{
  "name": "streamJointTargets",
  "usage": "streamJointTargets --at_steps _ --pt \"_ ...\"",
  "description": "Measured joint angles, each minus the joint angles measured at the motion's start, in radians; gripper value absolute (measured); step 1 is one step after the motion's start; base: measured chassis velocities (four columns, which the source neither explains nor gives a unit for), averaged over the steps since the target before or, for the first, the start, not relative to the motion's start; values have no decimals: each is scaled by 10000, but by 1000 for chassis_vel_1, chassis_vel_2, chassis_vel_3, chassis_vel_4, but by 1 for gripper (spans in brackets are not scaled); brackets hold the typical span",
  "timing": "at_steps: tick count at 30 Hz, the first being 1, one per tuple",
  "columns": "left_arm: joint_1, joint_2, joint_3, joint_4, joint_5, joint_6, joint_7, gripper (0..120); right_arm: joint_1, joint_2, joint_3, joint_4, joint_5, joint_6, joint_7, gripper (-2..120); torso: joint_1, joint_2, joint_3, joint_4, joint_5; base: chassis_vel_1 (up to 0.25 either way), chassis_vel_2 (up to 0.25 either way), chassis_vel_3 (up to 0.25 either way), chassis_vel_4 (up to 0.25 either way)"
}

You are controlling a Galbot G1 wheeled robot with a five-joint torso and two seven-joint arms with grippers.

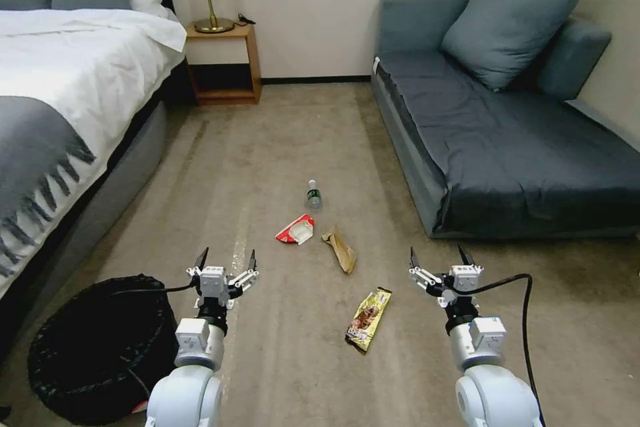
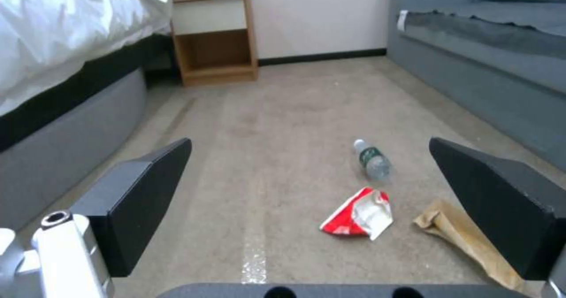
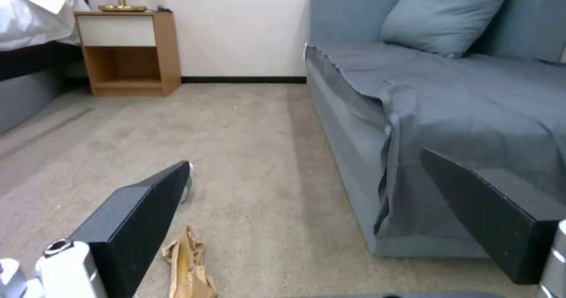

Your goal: Pick up the trash bin, then pick up the garbage on the floor and place it into the trash bin.

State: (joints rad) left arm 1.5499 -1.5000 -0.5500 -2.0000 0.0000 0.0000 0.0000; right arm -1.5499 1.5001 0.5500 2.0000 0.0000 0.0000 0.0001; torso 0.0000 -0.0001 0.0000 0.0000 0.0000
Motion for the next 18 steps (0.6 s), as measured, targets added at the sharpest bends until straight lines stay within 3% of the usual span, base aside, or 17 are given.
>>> streamJointTargets --at_steps 18 --pt "0 0 0 0 0 0 0 100 0 0 0 0 0 0 0 100 0 0 0 0 0 0 0 0 0"
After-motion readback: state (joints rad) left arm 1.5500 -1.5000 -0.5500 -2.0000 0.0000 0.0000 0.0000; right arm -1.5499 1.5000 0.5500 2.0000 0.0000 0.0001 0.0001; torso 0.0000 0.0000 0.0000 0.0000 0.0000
